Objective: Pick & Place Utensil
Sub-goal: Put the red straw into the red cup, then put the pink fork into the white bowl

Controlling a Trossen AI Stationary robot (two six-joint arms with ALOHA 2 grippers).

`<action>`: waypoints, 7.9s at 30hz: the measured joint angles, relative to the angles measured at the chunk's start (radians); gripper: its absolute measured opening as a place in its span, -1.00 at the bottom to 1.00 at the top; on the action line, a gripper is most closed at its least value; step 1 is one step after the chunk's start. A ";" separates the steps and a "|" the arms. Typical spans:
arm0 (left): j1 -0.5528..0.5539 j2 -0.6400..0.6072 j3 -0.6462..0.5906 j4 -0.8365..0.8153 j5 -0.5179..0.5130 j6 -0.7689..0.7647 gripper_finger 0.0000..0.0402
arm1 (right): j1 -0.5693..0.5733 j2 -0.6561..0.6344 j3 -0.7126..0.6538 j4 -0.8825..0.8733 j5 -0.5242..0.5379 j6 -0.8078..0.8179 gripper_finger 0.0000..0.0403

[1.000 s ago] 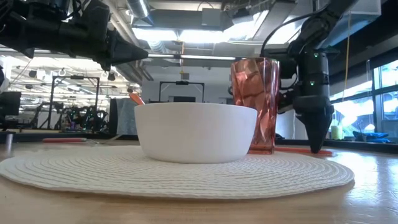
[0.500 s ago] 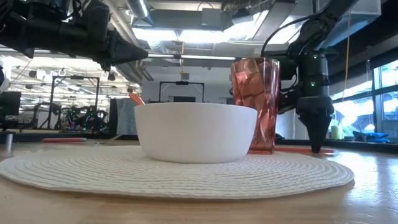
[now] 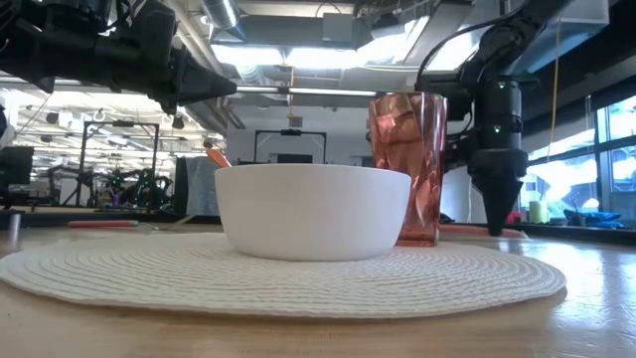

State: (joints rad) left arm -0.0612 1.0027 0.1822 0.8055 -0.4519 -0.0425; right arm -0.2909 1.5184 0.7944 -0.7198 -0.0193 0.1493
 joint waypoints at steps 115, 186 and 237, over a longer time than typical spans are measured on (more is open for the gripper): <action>0.000 0.000 0.000 -0.095 -0.029 -0.014 -0.99 | 0.555 -0.172 0.571 -0.660 1.237 -1.231 -0.89; 0.004 0.000 0.000 -0.088 -0.053 -0.033 -0.98 | -0.332 -0.667 -0.441 1.666 -0.864 0.300 -0.98; 0.445 0.049 0.639 -1.659 0.135 -0.170 -0.94 | -0.149 -1.174 -0.763 1.117 -0.417 -0.090 -0.96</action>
State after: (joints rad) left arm 0.3839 1.0513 0.8213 -0.8536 -0.3165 -0.2128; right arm -0.4397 0.3443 0.0315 0.3975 -0.4368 0.0597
